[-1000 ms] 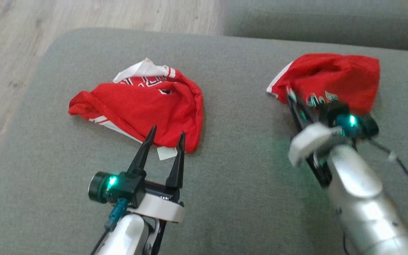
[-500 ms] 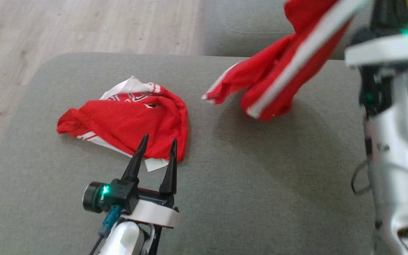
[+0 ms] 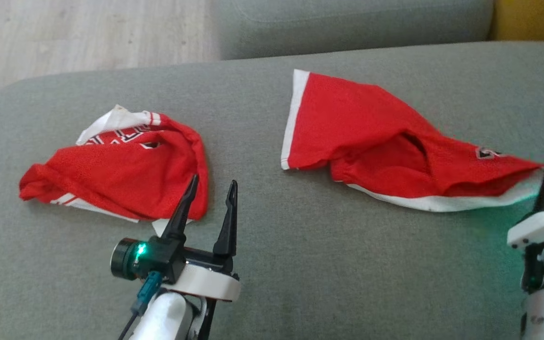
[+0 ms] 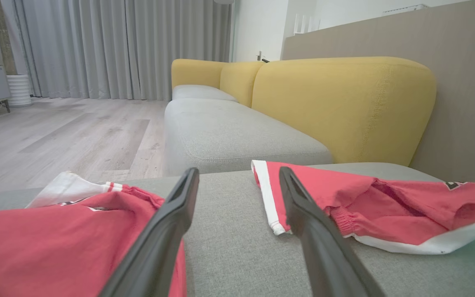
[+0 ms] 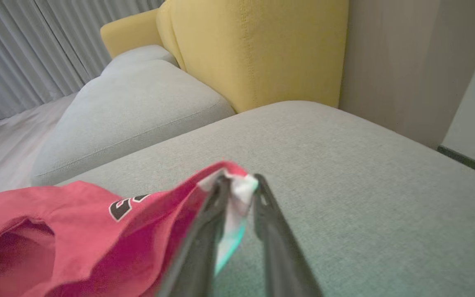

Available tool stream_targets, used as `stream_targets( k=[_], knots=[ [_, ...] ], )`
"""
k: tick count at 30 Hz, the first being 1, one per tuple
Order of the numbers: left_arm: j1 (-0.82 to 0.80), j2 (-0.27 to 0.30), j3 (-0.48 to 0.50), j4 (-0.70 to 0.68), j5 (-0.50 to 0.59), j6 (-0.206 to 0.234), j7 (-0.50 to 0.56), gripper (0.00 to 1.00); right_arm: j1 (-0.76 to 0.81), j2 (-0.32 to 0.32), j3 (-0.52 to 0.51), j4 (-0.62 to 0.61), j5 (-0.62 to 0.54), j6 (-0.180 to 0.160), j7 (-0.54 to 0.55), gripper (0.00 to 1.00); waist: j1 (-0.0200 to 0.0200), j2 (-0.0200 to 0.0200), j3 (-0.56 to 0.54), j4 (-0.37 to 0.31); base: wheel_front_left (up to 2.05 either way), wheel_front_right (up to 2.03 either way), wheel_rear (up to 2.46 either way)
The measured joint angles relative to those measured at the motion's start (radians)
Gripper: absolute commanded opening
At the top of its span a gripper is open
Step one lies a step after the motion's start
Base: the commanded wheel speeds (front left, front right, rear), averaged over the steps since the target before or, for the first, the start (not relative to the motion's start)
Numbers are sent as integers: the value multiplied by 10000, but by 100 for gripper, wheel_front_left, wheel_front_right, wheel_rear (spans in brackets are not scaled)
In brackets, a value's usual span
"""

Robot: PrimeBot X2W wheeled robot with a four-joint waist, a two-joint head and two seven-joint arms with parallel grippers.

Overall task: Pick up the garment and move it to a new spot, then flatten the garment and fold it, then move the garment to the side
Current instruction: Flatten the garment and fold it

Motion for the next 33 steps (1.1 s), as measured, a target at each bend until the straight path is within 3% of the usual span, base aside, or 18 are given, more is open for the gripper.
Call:
stream_targets(
  k=[5,10,13,17,22,26,33],
  knots=[
    [-63,0,-8,75,0,-4,0,100,-464,-15,439,-173,75,0,-713,100,0,0,69,-112,0,0,0],
    [-70,0,-35,134,-4,-79,0,100,-288,-19,2752,-1480,744,0,-1131,100,-1,0,-73,25,0,0,0],
    [-62,0,-88,161,-15,-77,0,100,833,-10,4403,-2604,849,0,-1181,100,-3,0,-236,234,0,0,0],
    [-39,2,-138,159,-17,-61,0,100,2028,-12,5154,-2903,790,0,-1181,100,-2,0,-311,518,0,0,0],
    [-41,2,-288,153,-104,-58,0,100,1940,-13,5848,-2966,121,0,-848,100,-2,0,-160,891,0,0,0],
    [-69,0,-387,138,-222,13,0,100,1274,-56,6525,-2627,-1156,0,-150,100,-1,0,147,1179,0,0,0],
    [-410,-2,-673,69,-560,109,0,100,28,-725,7388,-1396,-2675,0,709,100,1,0,636,1684,0,0,0]
  ],
)
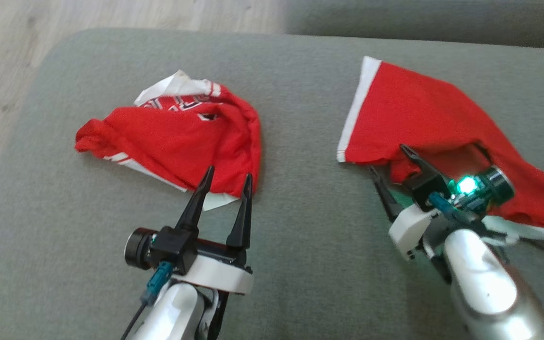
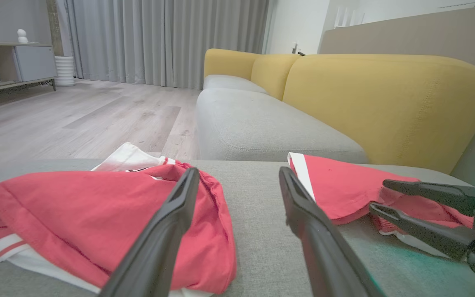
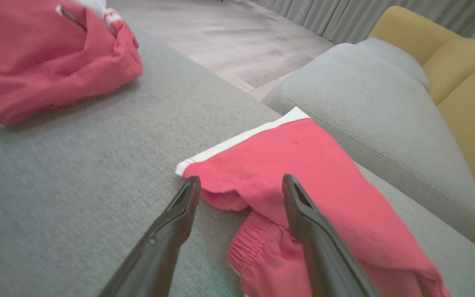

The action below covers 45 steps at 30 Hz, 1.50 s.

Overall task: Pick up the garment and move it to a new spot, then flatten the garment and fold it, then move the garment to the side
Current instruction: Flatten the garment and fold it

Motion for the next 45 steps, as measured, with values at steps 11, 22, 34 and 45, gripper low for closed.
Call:
stream_targets(
  k=[11,22,34,45],
  knots=[
    [-221,0,-313,-81,-278,207,0,100,-980,-286,-174,1476,-1509,0,416,0,0,0,480,688,0,0,0],
    [-220,0,-267,27,-272,251,0,100,-1417,205,-1484,1714,-412,0,-299,0,-2,0,114,441,0,0,0],
    [-209,-4,-385,35,-244,151,0,100,-3633,-249,-4661,1546,3074,0,1250,0,-1,0,352,462,0,0,0],
    [-653,-10,-631,-92,-353,194,0,100,-6056,-2750,-8508,3534,1369,0,1346,100,0,0,1211,1253,0,0,0]
  ],
)
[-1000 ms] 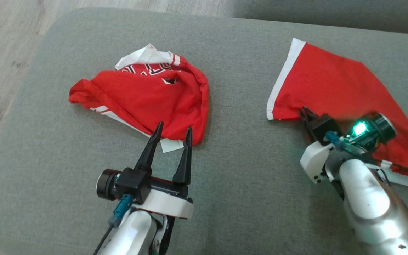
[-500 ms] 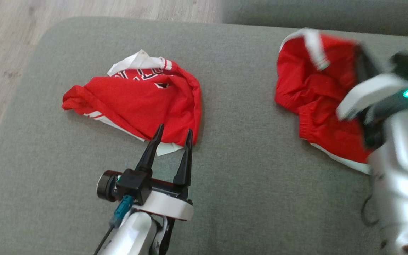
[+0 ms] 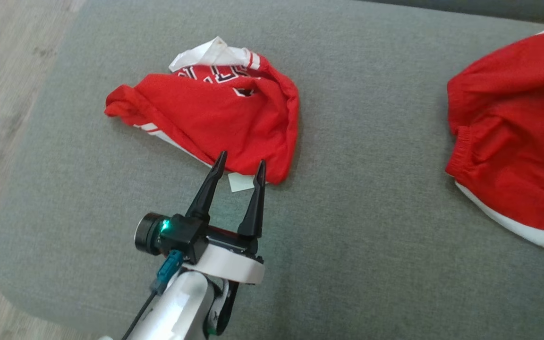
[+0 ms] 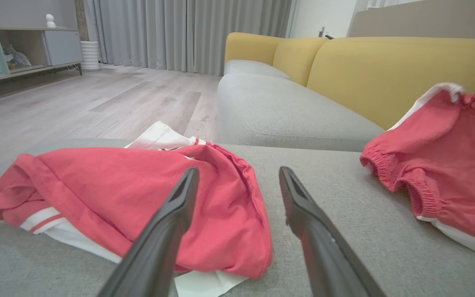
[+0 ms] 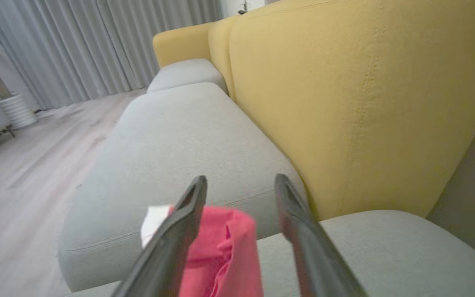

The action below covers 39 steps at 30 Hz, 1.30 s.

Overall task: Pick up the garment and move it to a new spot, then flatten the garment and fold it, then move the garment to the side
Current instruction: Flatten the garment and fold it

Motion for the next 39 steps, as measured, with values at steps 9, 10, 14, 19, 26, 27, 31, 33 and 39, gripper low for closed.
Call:
stream_targets(
  k=[9,10,14,19,26,27,31,33,39],
  knots=[
    [-32,-8,27,6,-29,92,0,100,-39,594,-389,558,-1544,0,-1475,100,-1,0,-74,-271,0,0,0],
    [-32,-10,35,12,-27,92,0,100,-32,777,-207,602,-1522,0,-1708,100,-1,0,-148,-330,0,0,0],
    [-24,-12,148,94,-17,90,0,100,174,1519,1053,642,-1034,0,-2608,100,-2,0,-523,-588,0,0,0],
    [177,-8,401,203,50,77,0,100,1422,2558,2577,-58,161,0,-3058,100,-3,0,-1093,-965,0,0,0],
    [736,-6,644,305,209,13,0,100,4550,3244,4644,-2424,1624,0,-3233,100,-3,0,-1791,-1467,0,0,0],
    [799,-6,650,311,209,-27,0,100,5093,3275,4759,-2736,1776,0,-3231,100,-4,0,-1880,-1518,0,0,0],
    [1024,-4,717,336,209,-42,0,100,6577,3304,5149,-3455,2186,0,-3231,100,-4,0,-2093,-1659,0,0,0],
    [1168,-4,779,347,209,-88,0,100,7313,3323,5482,-3733,2397,0,-3231,100,-4,0,-2198,-1742,0,0,0],
    [1294,-2,830,347,213,-127,0,100,7965,3423,6195,-4343,2268,0,-2980,100,-3,0,-2168,-1799,0,0,0]
  ],
)
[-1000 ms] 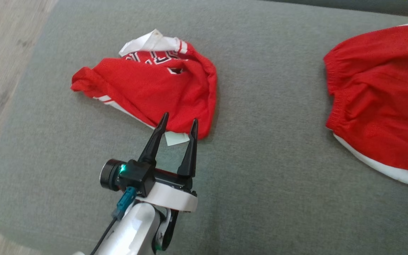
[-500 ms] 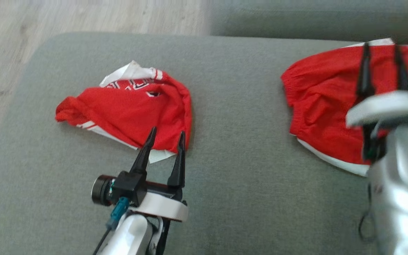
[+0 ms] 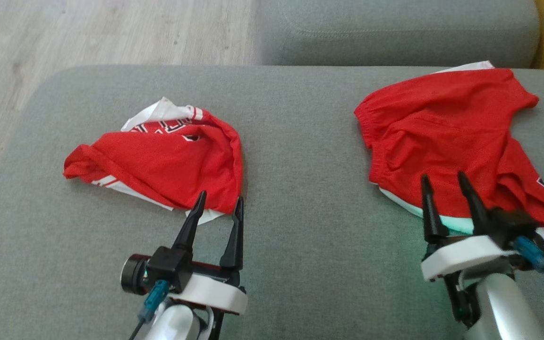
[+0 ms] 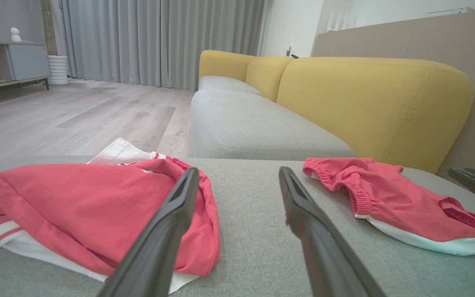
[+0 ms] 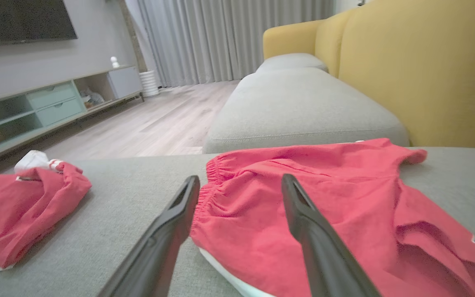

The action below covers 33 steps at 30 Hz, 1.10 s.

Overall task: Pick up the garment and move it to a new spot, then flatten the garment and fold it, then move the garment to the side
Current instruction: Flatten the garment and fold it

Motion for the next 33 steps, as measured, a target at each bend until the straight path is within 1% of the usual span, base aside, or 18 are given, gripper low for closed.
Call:
stream_targets(
  k=[3,7,12,17,20,21,22,23,27,33],
  knots=[
    [-6,0,-4,-33,-23,6,0,100,-89,0,228,-54,-428,0,541,100,0,0,174,61,0,0,0],
    [-146,2,-115,-52,-21,6,0,100,-512,0,462,282,-1003,0,1329,100,1,0,551,193,0,0,0],
    [-545,-2,-247,-54,-23,10,0,100,-1504,-238,523,1085,-2506,0,1628,100,2,0,1046,483,0,0,0],
    [-721,-2,-380,-27,-33,12,0,100,-2091,-265,470,2190,-2905,0,1701,100,3,0,1433,772,0,0,0],
    [-778,-4,-472,-8,-35,13,0,100,-2348,-249,332,2863,-2805,0,1697,100,3,0,1530,885,0,0,0],
    [-814,-4,-489,-2,-35,13,0,100,-2434,-232,278,3020,-2715,0,1634,69,3,0,1536,906,0,0,0],
    [-843,-4,-502,-2,-35,13,0,100,-2524,-222,221,3158,-2577,0,1501,13,3,0,1527,918,0,0,0],
    [-855,-4,-506,2,-35,15,0,100,-2610,-219,194,3285,-2376,0,1352,0,3,0,1509,926,0,0,0],
    [-854,-4,-504,71,-35,29,0,100,-2828,-209,550,3574,-1250,0,794,0,1,0,1365,892,0,0,0],
    [-826,-4,-500,196,-33,25,0,100,-2861,-207,2220,3427,825,0,451,0,1,0,1022,764,0,0,0]
  ],
)
